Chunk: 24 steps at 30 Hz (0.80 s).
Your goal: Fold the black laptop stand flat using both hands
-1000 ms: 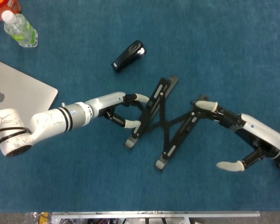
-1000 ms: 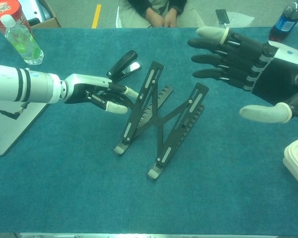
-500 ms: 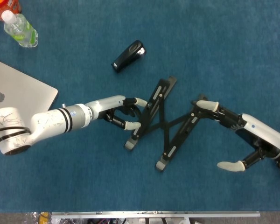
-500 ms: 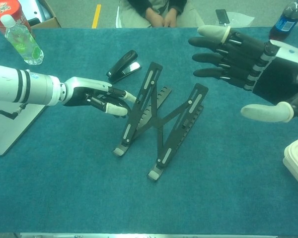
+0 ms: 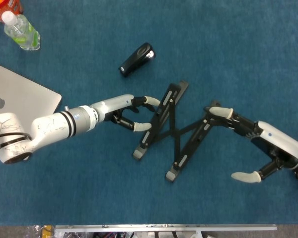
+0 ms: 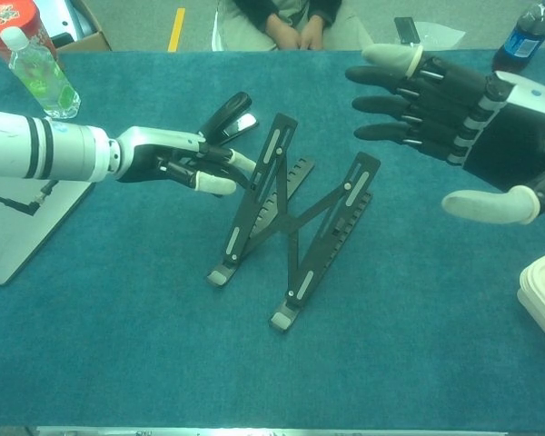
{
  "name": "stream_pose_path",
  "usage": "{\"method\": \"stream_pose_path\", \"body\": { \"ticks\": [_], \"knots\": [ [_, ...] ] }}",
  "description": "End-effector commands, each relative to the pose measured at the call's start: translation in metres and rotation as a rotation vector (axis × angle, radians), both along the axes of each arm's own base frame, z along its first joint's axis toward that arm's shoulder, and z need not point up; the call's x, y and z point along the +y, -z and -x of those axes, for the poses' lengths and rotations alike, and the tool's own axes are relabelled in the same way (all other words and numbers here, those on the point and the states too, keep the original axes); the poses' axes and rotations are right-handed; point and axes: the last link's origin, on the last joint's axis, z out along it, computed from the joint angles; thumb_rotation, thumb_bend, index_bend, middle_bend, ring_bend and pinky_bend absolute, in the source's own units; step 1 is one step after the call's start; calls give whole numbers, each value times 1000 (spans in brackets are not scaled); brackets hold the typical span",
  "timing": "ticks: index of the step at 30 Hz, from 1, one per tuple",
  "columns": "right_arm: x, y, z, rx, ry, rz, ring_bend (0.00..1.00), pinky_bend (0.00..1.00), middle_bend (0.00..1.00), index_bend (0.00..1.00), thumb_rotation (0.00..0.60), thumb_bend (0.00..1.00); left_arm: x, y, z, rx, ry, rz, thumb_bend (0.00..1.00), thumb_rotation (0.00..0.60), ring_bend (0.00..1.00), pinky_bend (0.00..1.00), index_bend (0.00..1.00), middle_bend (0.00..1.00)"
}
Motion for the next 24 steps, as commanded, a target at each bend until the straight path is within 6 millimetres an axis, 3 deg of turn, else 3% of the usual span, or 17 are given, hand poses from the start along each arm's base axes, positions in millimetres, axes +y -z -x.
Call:
{"method": "stream_pose_path", "body": {
  "ticks": [1, 19, 24],
  "knots": [
    [0, 0, 0, 0, 0, 2, 0, 78, 6, 0, 600, 186, -4, 3, -2, -22, -23, 19, 294, 364, 43, 113, 89, 137],
    [0, -4, 3, -7, 7, 11, 0, 78, 6, 0, 600, 186, -15, 14, -11, -69, -76, 128, 294, 365, 61, 113, 87, 134],
    [-1, -5, 3, -10, 9, 14, 0, 79, 6, 0, 600, 186, -14, 13, -10, -59, -67, 137, 294, 366, 143, 114, 87, 165]
  ]
}}
